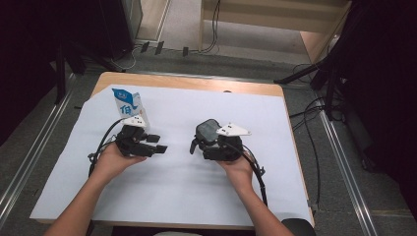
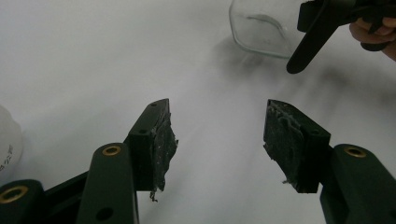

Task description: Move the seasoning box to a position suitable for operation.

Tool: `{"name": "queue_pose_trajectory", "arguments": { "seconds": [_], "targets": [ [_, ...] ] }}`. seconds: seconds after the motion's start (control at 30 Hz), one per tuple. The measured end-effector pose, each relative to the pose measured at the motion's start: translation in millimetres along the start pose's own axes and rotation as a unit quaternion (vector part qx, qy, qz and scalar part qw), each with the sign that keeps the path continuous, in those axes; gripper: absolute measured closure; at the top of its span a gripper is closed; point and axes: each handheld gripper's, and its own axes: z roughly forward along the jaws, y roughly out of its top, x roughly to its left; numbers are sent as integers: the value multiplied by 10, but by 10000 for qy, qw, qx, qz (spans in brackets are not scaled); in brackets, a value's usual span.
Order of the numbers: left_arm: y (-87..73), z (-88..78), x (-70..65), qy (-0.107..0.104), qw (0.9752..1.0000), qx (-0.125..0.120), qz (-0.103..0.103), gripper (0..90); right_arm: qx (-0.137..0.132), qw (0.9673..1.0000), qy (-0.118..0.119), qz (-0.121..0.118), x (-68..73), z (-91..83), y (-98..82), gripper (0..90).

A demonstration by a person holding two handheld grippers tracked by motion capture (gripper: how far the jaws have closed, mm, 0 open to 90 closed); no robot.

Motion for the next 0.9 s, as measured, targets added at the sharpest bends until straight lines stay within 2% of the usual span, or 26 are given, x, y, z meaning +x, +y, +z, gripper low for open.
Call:
{"name": "queue_pose_trajectory", "arguments": {
  "seconds": [0.07, 0.23, 0.33, 0.47, 0.6, 0.73, 0.9],
  "targets": [
    [-17, -29, 10, 11, 10000, -19, -25, 423, 16, 9999, 145, -40, 71, 82, -2, 159],
    [-64, -78, 28, 80, 9999, -57, -106, 425, 71, 9995, 275, -98, 149, 204, -9, 159],
    [-83, -86, 25, 108, 9999, -44, -115, 425, 102, 9994, 292, -181, 186, 255, -13, 159],
    [-93, -87, 11, 109, 9998, -51, -137, 425, 145, 9993, 289, -170, 206, 300, -28, 159],
    [-95, -81, 2, 95, 9998, -64, -143, 424, 310, 9989, 294, -178, 215, 359, -72, 159],
    [-90, -51, -12, 59, 9998, -91, -165, 424, 271, 9990, 260, -250, 236, 364, -81, 159],
    [-85, -39, -14, 60, 9999, -55, -96, 423, 273, 9987, 276, -329, 242, 354, -116, 157]
  ]
}}
